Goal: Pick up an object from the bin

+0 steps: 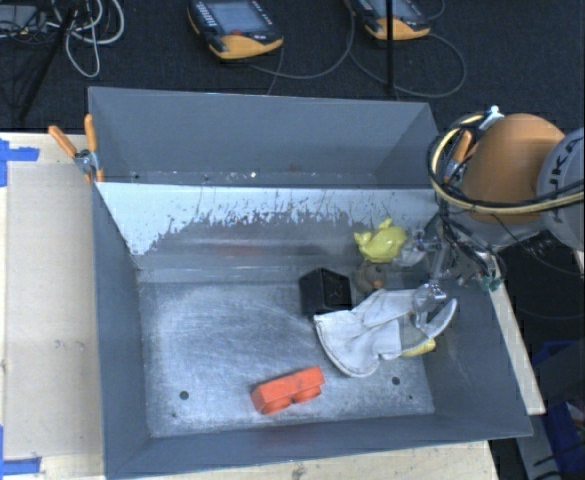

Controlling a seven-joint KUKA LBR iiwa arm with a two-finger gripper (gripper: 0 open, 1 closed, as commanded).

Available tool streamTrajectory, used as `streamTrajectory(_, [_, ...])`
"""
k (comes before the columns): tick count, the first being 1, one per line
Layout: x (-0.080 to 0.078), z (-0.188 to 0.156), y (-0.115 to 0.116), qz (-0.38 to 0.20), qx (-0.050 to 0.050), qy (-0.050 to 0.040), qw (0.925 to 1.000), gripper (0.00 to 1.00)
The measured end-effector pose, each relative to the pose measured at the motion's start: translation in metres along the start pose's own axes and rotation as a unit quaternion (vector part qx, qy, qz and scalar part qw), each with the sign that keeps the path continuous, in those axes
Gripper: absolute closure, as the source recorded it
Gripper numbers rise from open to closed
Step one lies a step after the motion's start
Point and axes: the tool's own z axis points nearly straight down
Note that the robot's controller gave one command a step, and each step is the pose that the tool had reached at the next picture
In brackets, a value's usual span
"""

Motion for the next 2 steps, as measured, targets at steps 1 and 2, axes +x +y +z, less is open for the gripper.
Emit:
streamTrajectory(1, [0.0, 0.0, 0.0, 0.0, 0.0, 0.0, 1.0, 1.0])
streamTrajectory(2, [0.0, 0.0, 0.0, 0.0, 0.0, 0.0, 1.0, 1.0])
